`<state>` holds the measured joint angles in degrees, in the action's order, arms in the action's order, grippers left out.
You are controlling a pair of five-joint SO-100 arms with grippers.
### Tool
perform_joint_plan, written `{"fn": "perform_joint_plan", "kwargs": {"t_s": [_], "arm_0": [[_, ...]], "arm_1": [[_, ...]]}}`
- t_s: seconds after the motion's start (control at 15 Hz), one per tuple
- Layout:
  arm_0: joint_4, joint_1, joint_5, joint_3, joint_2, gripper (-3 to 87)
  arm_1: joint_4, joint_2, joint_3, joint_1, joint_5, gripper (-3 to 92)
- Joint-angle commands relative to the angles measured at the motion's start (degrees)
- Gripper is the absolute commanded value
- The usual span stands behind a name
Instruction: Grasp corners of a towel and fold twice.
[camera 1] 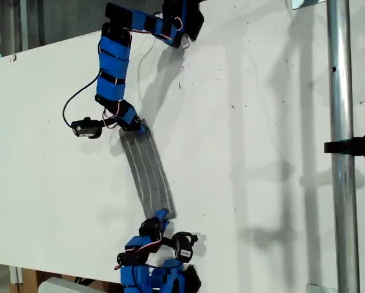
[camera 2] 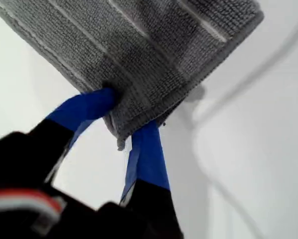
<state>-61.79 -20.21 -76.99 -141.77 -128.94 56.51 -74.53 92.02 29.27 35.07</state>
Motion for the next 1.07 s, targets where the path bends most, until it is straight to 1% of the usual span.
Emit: {"fn": "perform_joint_plan", "kwargs": {"t_s": [0.0,0.07,0.13,0.2,0.27,0.33,0.4,0.47,0.53,0.6,0.67,0.73,0.8,0.87,0.93,1.0], "arm_0": [[-10.0,1.5,-0.9,5.3,-7.7,21.9],[-13.8,1.5,-1.0,5.9,-13.0,23.6],[-17.4,1.5,-2.5,5.8,-19.9,23.0],[-19.5,1.5,-3.8,3.9,-28.6,21.1],[-19.7,2.9,-3.8,0.4,-38.5,19.2],[-19.3,4.6,-4.4,-4.0,-48.6,13.2],[-16.3,6.7,-2.5,-9.5,-58.9,6.2],[-14.2,8.9,-3.5,-15.6,-67.5,4.4],[-13.5,10.7,-7.1,-20.7,-70.4,-0.5],[-10.5,12.8,-8.0,-25.4,-70.2,-2.4],[-7.7,14.2,-7.7,-29.7,-70.2,-2.4],[-6.4,15.0,-7.2,-33.3,-70.2,-2.5],[-6.2,15.2,-6.6,-36.5,-70.2,-2.5],[-8.6,15.1,-7.2,-36.7,-70.3,-2.6],[-9.5,15.2,-5.4,-35.6,-70.3,-2.6],[-9.1,15.6,-4.7,-35.5,-70.3,-2.6]], "arm_1": [[6.2,-12.4,-0.6,2.2,0.5,27.1],[8.7,-16.0,0.2,3.6,0.5,28.5],[9.9,-20.1,3.2,5.4,1.1,29.6],[9.6,-26.0,8.8,7.2,1.8,30.2],[9.5,-33.0,15.6,9.3,3.5,30.4],[9.5,-41.6,23.4,10.8,5.6,29.7],[9.5,-51.5,32.2,11.6,8.6,29.3],[10.6,-61.8,40.4,11.7,11.7,29.3],[12.5,-72.9,47.9,11.1,14.4,28.2],[15.0,-83.8,54.2,9.1,18.0,24.0],[17.8,-93.5,59.2,6.2,21.7,23.1],[18.7,-99.8,62.8,2.4,25.4,23.8],[19.9,-103.1,65.0,1.0,27.9,25.3],[19.9,-105.3,66.7,0.6,28.1,24.9],[19.2,-106.1,67.2,1.1,28.0,24.4],[18.1,-105.5,66.5,2.5,26.5,25.2]]}}
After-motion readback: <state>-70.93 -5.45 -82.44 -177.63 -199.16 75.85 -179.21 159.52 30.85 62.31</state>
